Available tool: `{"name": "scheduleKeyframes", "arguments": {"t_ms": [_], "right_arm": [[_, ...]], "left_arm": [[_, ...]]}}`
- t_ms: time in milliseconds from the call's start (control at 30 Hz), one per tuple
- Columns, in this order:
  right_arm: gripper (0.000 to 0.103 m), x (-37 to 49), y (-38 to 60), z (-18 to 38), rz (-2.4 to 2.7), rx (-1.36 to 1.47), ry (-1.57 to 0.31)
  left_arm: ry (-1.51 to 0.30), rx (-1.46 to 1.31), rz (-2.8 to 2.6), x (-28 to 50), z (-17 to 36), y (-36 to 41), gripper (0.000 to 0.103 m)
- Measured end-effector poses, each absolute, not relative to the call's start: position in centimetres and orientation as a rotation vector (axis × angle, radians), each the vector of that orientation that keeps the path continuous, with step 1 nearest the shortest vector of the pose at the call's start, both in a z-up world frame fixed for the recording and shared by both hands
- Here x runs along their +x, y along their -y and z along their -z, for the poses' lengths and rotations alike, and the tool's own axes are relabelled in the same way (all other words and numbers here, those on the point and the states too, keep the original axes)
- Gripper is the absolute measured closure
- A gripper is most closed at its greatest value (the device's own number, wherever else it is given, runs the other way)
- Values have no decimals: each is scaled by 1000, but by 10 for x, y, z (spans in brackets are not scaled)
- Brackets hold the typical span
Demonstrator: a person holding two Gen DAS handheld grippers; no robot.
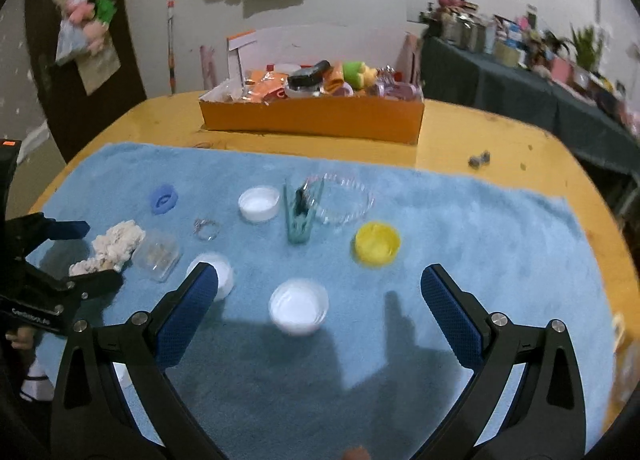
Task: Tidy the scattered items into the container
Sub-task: 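Grasp the cream crocheted scrunchie with the left tool while the right tool reaches the beaded bracelet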
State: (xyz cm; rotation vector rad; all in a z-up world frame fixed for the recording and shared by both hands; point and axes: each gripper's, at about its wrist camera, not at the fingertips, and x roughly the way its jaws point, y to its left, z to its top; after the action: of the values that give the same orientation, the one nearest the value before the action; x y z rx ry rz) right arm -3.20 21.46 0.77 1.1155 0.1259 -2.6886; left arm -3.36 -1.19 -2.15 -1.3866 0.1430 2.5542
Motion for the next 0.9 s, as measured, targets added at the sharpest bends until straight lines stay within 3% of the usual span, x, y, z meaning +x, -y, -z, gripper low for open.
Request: {"name": "scheduleKeyframes", "arguments": {"t_ms": [300, 567, 633, 800, 900], "right_arm": [[2, -96, -224, -16, 2431, 1203, -178], [23, -120, -230, -10, 2273, 1164, -366], [35, -123, -230, -8, 2230, 1168, -378], [38, -121, -229, -7, 2165, 1108, -435], [49, -118, -225, -6, 2132, 1073, -487]], "left_arm": [[-156, -1425, -2492, -40, 20, 8, 3], [-178, -1450, -2483, -41, 21, 4, 5], [-192, -1452, -2486, -41, 20, 3, 8], [-207, -1454, -2480, -43, 18, -1, 10], [-220, -1450, -2477, -43, 17, -4, 12]]}}
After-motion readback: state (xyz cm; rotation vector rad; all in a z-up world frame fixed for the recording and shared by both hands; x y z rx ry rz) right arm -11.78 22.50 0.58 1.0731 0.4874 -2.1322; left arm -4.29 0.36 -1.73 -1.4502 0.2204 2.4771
